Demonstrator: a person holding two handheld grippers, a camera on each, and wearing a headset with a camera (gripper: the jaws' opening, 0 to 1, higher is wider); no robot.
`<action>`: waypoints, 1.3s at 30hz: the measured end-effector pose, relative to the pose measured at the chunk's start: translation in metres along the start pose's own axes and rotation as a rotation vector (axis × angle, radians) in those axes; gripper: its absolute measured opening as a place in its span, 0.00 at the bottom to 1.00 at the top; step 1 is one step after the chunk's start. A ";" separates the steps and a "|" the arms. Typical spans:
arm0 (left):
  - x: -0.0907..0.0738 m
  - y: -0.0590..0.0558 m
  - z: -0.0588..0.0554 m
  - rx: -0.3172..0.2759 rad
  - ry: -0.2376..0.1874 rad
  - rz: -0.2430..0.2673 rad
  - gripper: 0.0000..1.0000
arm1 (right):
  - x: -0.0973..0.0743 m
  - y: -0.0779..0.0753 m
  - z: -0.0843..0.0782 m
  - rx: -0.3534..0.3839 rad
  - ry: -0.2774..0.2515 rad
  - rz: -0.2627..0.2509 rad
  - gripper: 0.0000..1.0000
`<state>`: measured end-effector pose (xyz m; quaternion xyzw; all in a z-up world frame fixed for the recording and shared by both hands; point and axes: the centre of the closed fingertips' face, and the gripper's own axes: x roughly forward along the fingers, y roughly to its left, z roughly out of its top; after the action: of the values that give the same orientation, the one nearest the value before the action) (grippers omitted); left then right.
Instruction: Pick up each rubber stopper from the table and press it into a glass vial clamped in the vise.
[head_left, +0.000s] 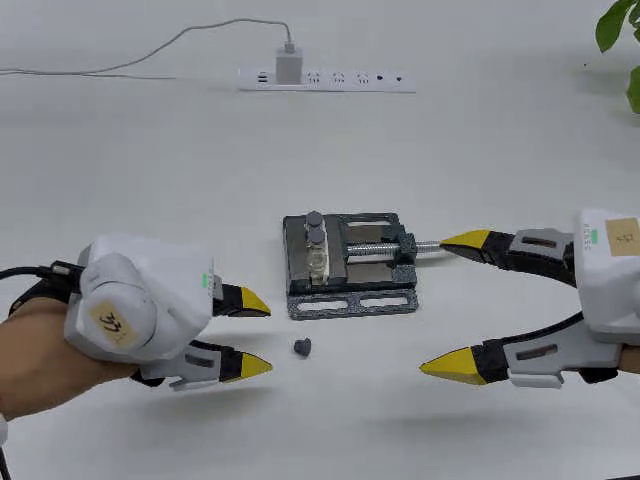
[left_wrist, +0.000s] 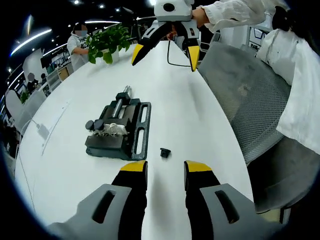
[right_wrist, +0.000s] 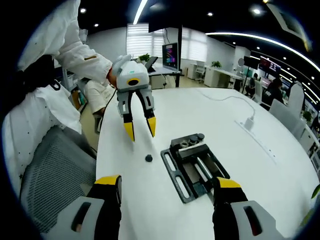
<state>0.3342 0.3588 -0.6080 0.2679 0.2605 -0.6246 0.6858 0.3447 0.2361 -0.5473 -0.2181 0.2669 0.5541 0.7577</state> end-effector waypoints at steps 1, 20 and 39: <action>0.003 0.001 -0.001 0.010 0.011 -0.001 0.25 | -0.001 0.000 0.000 0.005 -0.002 -0.002 0.73; 0.037 -0.001 -0.010 0.069 0.061 -0.045 0.12 | -0.016 0.004 -0.007 0.025 -0.007 -0.026 0.74; 0.047 0.000 -0.010 0.081 0.061 -0.055 0.06 | -0.022 0.000 -0.012 0.037 -0.005 -0.044 0.72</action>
<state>0.3375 0.3319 -0.6483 0.3069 0.2632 -0.6446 0.6489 0.3375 0.2122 -0.5420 -0.2088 0.2704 0.5326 0.7744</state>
